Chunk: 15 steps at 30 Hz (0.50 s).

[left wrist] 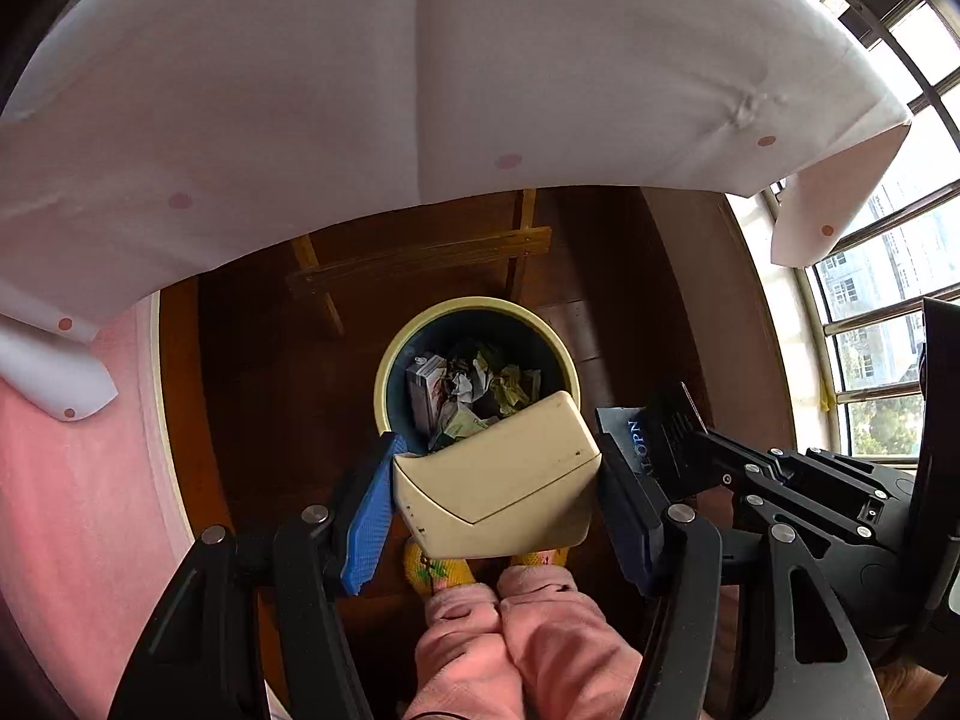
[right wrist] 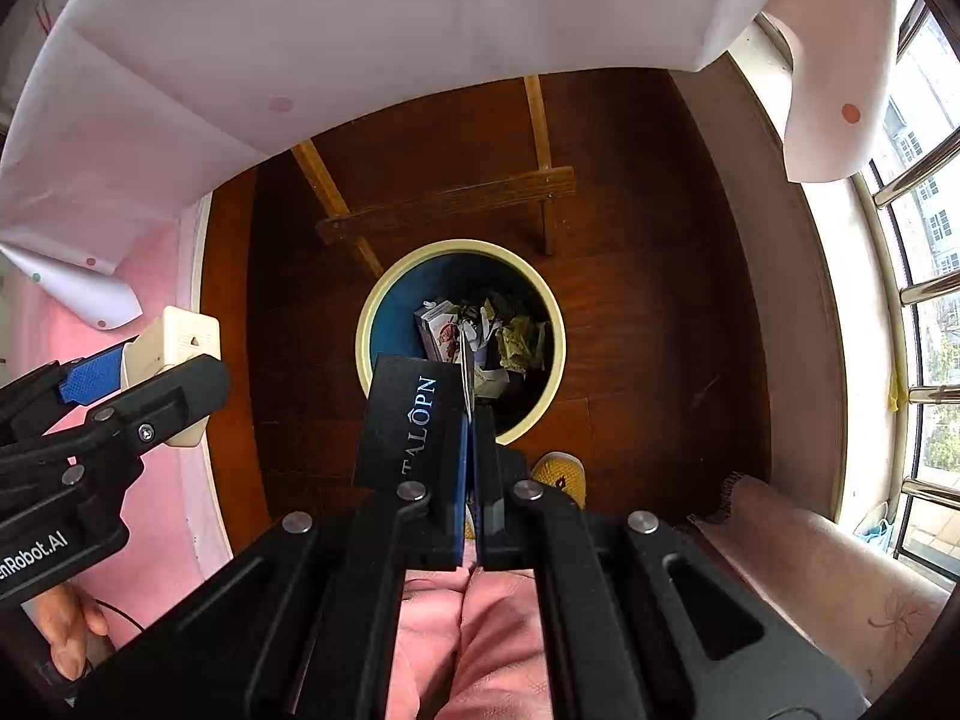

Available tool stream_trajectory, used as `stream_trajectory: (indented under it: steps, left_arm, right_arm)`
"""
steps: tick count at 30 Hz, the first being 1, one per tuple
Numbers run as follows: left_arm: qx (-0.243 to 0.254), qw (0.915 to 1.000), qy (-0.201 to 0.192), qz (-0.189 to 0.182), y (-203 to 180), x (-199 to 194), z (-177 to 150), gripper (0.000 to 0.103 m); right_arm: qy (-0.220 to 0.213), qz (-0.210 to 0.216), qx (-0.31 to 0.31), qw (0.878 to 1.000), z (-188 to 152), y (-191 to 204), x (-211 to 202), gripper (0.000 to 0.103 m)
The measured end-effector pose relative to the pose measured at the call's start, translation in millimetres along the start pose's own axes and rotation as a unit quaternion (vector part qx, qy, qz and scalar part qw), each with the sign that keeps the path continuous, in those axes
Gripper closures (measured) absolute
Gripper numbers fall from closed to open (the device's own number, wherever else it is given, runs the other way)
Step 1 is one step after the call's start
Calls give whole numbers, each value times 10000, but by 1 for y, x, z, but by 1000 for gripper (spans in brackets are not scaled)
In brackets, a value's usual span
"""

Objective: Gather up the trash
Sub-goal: 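Carry the beige box and black card down over the bin, then open both grippers to drop the beige box and black card into the bin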

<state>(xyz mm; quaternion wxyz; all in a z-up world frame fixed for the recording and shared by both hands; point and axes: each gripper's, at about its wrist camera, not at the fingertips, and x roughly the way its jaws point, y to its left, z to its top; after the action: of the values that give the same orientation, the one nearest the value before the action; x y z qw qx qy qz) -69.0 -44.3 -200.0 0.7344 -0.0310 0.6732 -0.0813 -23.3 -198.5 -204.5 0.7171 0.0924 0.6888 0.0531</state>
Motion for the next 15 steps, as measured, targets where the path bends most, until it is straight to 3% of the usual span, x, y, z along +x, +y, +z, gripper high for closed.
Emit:
stream_trajectory:
  steps: [9,12,15]
  left_arm:
    - [-25,9998,207,59,18,81,22,38]
    - [-103,9996,274,14,26,101,27,12]
    - [-174,9996,214,-22,39,114,28,10]
  right_arm:
    - [41,-73,130,9999,17,-17,69,103]
    - [60,64,203,9998,25,-19,85,103]
    - [104,359,415,9984,31,-20,94,102]
